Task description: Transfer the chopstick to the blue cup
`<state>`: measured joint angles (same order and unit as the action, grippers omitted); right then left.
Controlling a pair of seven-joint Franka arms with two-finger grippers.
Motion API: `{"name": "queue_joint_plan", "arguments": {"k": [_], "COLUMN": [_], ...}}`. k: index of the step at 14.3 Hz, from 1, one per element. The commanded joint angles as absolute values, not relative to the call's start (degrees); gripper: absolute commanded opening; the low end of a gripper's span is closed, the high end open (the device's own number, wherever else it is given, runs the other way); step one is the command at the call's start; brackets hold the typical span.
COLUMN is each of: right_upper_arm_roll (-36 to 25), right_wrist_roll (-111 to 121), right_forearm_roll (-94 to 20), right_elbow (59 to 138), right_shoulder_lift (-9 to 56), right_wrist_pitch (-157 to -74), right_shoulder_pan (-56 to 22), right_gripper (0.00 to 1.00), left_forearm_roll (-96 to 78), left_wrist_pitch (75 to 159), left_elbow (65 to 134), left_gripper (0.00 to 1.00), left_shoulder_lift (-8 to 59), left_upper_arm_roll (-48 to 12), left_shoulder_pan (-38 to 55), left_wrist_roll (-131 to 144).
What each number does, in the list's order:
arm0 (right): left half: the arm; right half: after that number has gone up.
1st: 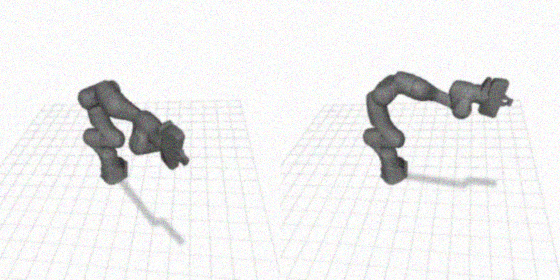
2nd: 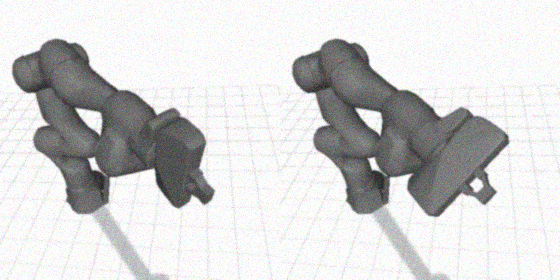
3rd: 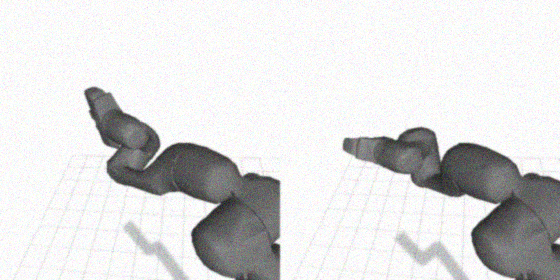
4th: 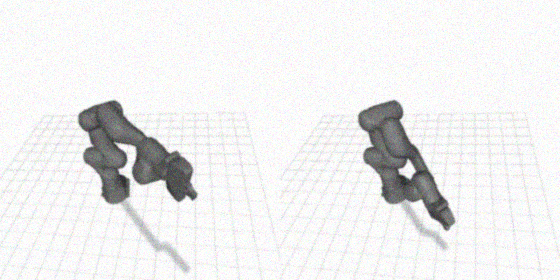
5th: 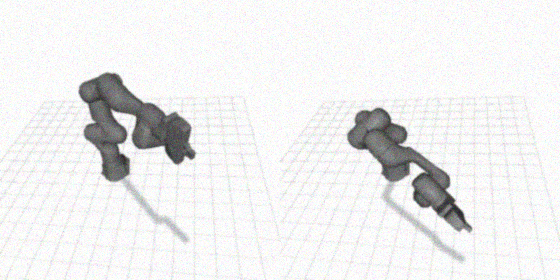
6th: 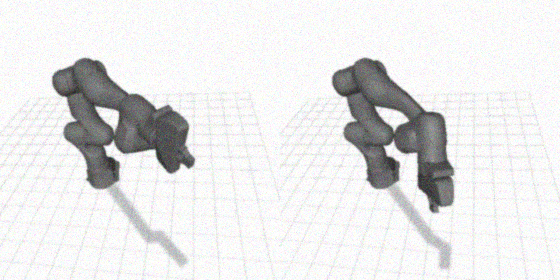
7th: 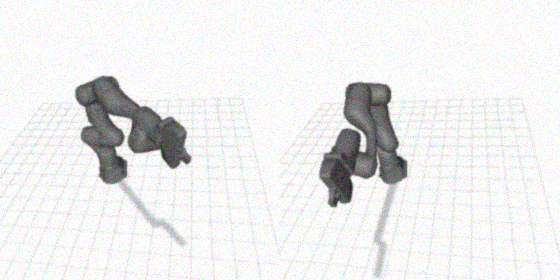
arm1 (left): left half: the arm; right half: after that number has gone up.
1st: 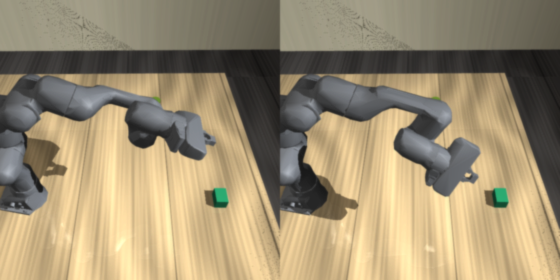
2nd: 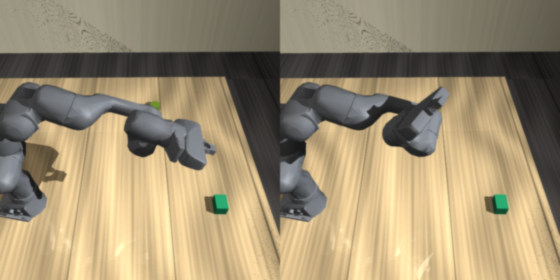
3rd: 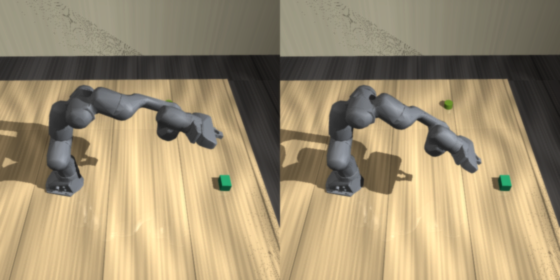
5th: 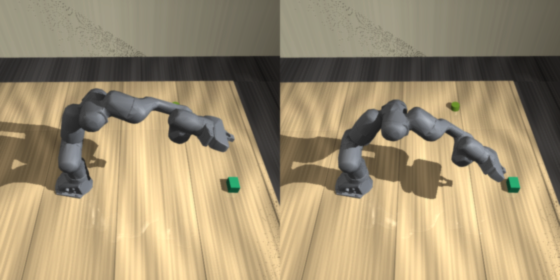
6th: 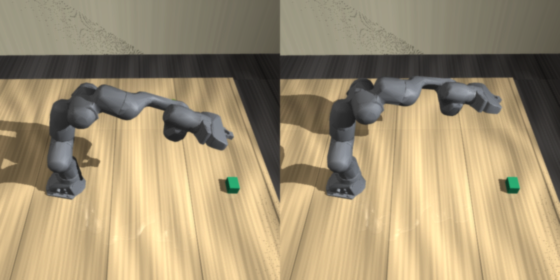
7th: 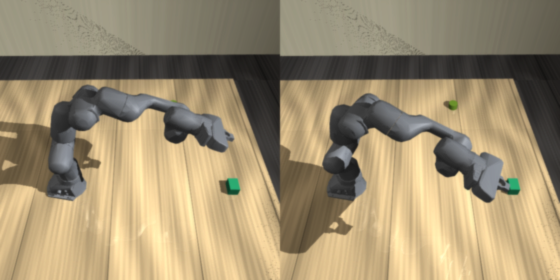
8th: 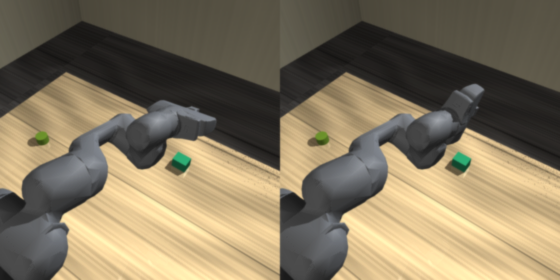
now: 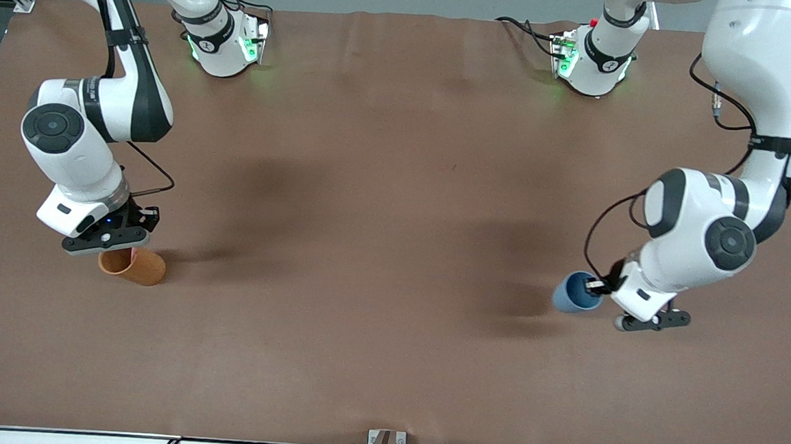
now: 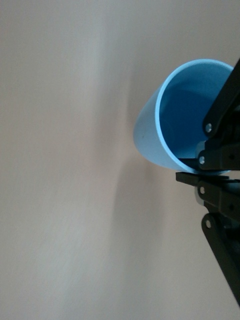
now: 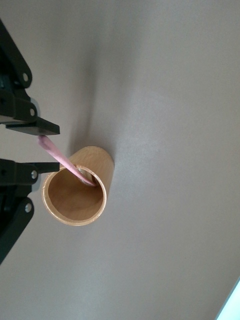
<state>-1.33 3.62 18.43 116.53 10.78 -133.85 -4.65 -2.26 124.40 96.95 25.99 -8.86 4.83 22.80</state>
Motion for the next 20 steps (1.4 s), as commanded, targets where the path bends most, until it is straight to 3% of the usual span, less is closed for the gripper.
{"name": "queue_joint_plan", "arguments": {"k": [1, 4, 7, 11, 15, 18, 20], "right_upper_arm_roll": [-1.32, -1.58, -1.58, -0.88, -0.88, -0.88, -0.88], "right_wrist_roll": [3.43, 3.52, 3.78, 3.43, 3.17, -0.76, -6.04], "right_forearm_roll": [19.78, 19.86, 19.78, 17.94, 7.14, 2.47, 1.15], "right_elbow": [117.07, 115.85, 114.7, 102.78, 91.08, 84.66, 84.55], "right_shoulder_lift": [10.37, 10.28, 9.23, 7.56, 6.24, 6.41, 6.42], "right_wrist_pitch": [-135.17, -134.65, -133.43, -114.14, -100.93, -96.42, -96.42], "right_shoulder_pan": [-4.04, -3.96, -2.9, -3.34, -4.13, -5.44, -8.16], "right_gripper": [0.07, 0.04, 0.03, 0.03, 0.03, 0.02, 0.01], "left_forearm_roll": [-0.19, 4.29, 8.69, 10.81, 11.07, 14.23, 14.77], "left_wrist_pitch": [123.22, 123.31, 123.31, 123.66, 124.1, 125.85, 127.09], "left_elbow": [95.54, 90.63, 85.97, 82.89, 82.79, 82.97, 82.97], "left_gripper": [0.0, 0.0, 0.0, 0.0, 0.01, 0.02, 0.03], "left_shoulder_lift": [26.01, 31.01, 36.98, 41.91, 42.8, 44.2, 44.73], "left_upper_arm_roll": [-14.66, -21.16, -23.11, -23.12, -23.12, -23.12, -23.2], "left_shoulder_pan": [6.5, 9.66, 14.22, 19.33, 20.56, 20.57, 20.57], "left_wrist_roll": [36.69, 53.04, 64.31, 71.44, 72.33, 74.69, 76.11]}}
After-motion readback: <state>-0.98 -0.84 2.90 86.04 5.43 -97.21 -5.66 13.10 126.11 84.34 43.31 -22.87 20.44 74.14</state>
